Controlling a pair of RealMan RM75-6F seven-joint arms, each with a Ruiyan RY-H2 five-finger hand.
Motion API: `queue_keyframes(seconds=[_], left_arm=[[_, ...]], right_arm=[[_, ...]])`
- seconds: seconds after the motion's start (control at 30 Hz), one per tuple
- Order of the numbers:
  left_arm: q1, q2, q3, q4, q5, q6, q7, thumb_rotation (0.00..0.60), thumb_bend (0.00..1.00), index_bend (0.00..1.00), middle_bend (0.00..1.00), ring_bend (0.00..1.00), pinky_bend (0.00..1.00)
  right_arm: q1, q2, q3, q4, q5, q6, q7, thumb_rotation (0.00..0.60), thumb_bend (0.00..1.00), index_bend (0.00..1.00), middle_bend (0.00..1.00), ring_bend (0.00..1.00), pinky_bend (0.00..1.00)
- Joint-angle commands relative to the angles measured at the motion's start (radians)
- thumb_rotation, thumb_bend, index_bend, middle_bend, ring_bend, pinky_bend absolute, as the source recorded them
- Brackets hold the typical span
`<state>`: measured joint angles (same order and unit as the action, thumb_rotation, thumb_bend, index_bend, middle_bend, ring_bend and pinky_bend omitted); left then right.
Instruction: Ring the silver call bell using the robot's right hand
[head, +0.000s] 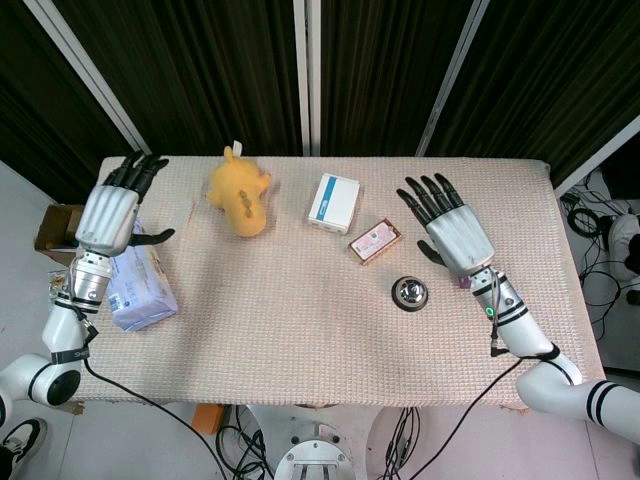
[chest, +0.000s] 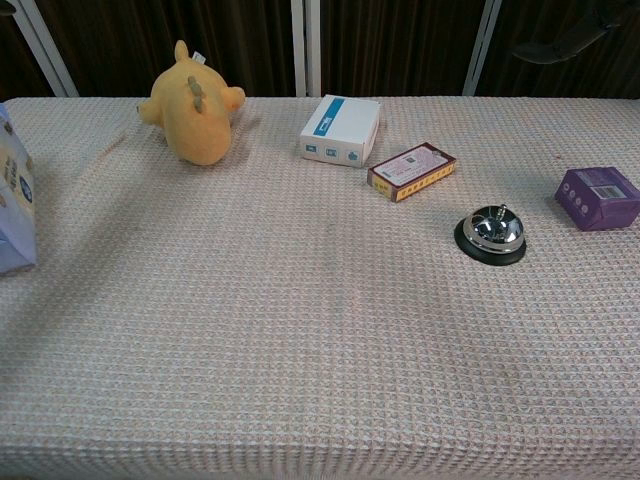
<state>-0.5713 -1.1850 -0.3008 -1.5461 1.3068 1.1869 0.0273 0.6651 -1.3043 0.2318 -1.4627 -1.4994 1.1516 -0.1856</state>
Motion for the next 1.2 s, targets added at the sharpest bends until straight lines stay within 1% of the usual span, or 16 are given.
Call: queue_keyframes(seconds=[0.03, 0.4, 0.5, 0.6, 0.7, 0.77, 0.87, 0.93, 1.0, 1.07, 1.13, 1.2], left_arm=[[-0.003, -0.003, 0.002, 0.004, -0.001, 0.000, -0.005, 0.571, 0.07, 0.11, 0.10, 0.05, 0.22], [-0.010, 0.002, 0.015, -0.030, 0.005, 0.005, 0.024, 0.574, 0.07, 0.11, 0.10, 0.05, 0.22], [-0.009, 0.011, 0.027, -0.046, 0.017, 0.005, 0.034, 0.572, 0.07, 0.11, 0.10, 0.05, 0.22], [0.006, 0.030, 0.053, -0.075, 0.039, 0.013, 0.055, 0.572, 0.07, 0.11, 0.10, 0.05, 0.22], [0.028, 0.041, 0.093, -0.093, 0.070, 0.025, 0.083, 0.575, 0.07, 0.11, 0.10, 0.05, 0.22], [0.041, 0.031, 0.126, -0.075, 0.112, 0.042, 0.111, 0.582, 0.07, 0.11, 0.11, 0.05, 0.22], [0.060, -0.002, 0.165, -0.044, 0.145, 0.057, 0.121, 0.583, 0.07, 0.11, 0.11, 0.05, 0.22], [0.070, -0.022, 0.186, -0.028, 0.150, 0.055, 0.115, 0.580, 0.07, 0.11, 0.11, 0.05, 0.22], [0.078, -0.036, 0.200, -0.015, 0.153, 0.052, 0.114, 0.579, 0.07, 0.11, 0.11, 0.05, 0.22], [0.089, -0.049, 0.224, -0.007, 0.149, 0.037, 0.115, 0.580, 0.07, 0.11, 0.11, 0.05, 0.22], [0.101, -0.059, 0.241, -0.001, 0.145, 0.032, 0.125, 0.582, 0.07, 0.11, 0.11, 0.05, 0.22], [0.116, -0.067, 0.253, 0.004, 0.140, 0.038, 0.140, 0.584, 0.07, 0.11, 0.11, 0.05, 0.22]], right_arm=[[-0.002, 0.004, -0.008, -0.001, -0.008, 0.006, 0.002, 0.600, 0.19, 0.00, 0.00, 0.00, 0.00], [-0.017, 0.010, -0.029, -0.014, -0.017, 0.034, 0.013, 0.600, 0.20, 0.00, 0.00, 0.00, 0.00], [-0.036, 0.019, -0.046, -0.031, -0.028, 0.056, 0.001, 0.600, 0.20, 0.00, 0.00, 0.00, 0.00], [-0.081, 0.048, -0.088, -0.070, -0.045, 0.089, -0.038, 0.600, 0.20, 0.00, 0.00, 0.00, 0.00], [-0.154, 0.085, -0.154, -0.126, -0.037, 0.115, -0.124, 0.600, 0.18, 0.00, 0.00, 0.00, 0.00], [-0.208, 0.097, -0.199, -0.137, -0.035, 0.141, -0.177, 0.600, 0.18, 0.00, 0.00, 0.00, 0.00], [-0.279, 0.069, -0.241, -0.088, -0.022, 0.188, -0.198, 0.600, 0.18, 0.00, 0.00, 0.00, 0.00], [-0.320, 0.019, -0.244, -0.015, -0.007, 0.229, -0.172, 0.600, 0.22, 0.00, 0.00, 0.00, 0.00], [-0.339, -0.018, -0.248, 0.043, 0.000, 0.236, -0.137, 0.600, 0.26, 0.00, 0.00, 0.00, 0.00], [-0.352, -0.049, -0.250, 0.095, 0.016, 0.222, -0.092, 0.600, 0.26, 0.00, 0.00, 0.00, 0.00], [-0.354, -0.067, -0.248, 0.130, 0.016, 0.213, -0.067, 0.600, 0.23, 0.00, 0.00, 0.00, 0.00], [-0.353, -0.075, -0.247, 0.145, 0.010, 0.208, -0.054, 0.600, 0.21, 0.00, 0.00, 0.00, 0.00]])
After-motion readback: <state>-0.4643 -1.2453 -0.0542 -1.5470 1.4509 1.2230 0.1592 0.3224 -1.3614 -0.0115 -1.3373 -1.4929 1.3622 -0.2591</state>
